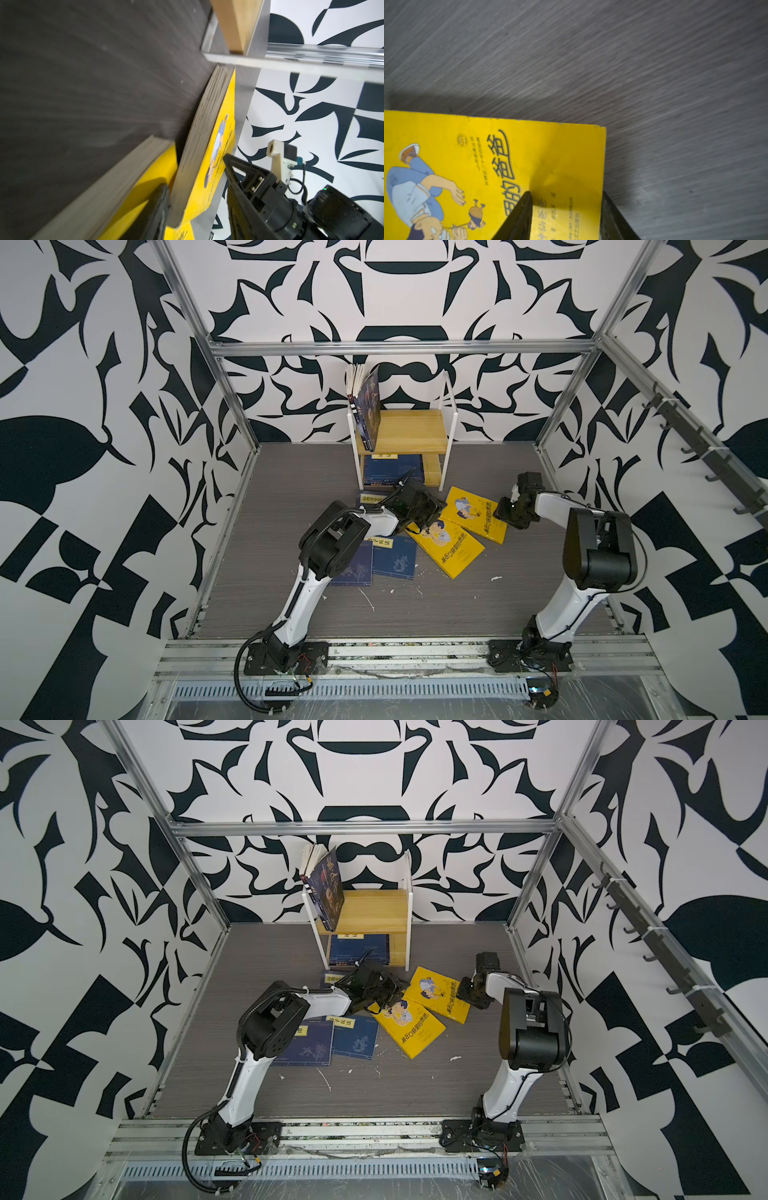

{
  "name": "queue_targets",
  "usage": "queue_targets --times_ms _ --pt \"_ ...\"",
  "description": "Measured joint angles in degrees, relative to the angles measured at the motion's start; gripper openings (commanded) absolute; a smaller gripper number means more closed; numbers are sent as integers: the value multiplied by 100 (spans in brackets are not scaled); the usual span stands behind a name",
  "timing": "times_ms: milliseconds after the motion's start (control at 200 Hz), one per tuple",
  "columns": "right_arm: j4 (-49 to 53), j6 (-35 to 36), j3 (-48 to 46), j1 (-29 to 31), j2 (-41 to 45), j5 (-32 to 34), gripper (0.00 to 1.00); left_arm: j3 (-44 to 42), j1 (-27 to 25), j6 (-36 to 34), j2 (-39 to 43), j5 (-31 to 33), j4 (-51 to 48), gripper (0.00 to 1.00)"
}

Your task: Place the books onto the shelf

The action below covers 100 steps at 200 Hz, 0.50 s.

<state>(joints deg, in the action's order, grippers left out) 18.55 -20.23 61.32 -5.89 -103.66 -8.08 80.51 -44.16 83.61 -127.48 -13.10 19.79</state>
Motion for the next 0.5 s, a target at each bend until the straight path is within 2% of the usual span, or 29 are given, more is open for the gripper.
queue_targets --times_ms 100,390,500 --pt "0 59 0 70 0 -37 49 -92 -35 -52 190 7 -310 60" --pt "9 81 -11 133 -4 -181 49 -103 -199 -72 240 -44 -487 62" --pt "9 90 -11 133 -4 -181 49 -105 -195 -70 238 -48 -485 57"
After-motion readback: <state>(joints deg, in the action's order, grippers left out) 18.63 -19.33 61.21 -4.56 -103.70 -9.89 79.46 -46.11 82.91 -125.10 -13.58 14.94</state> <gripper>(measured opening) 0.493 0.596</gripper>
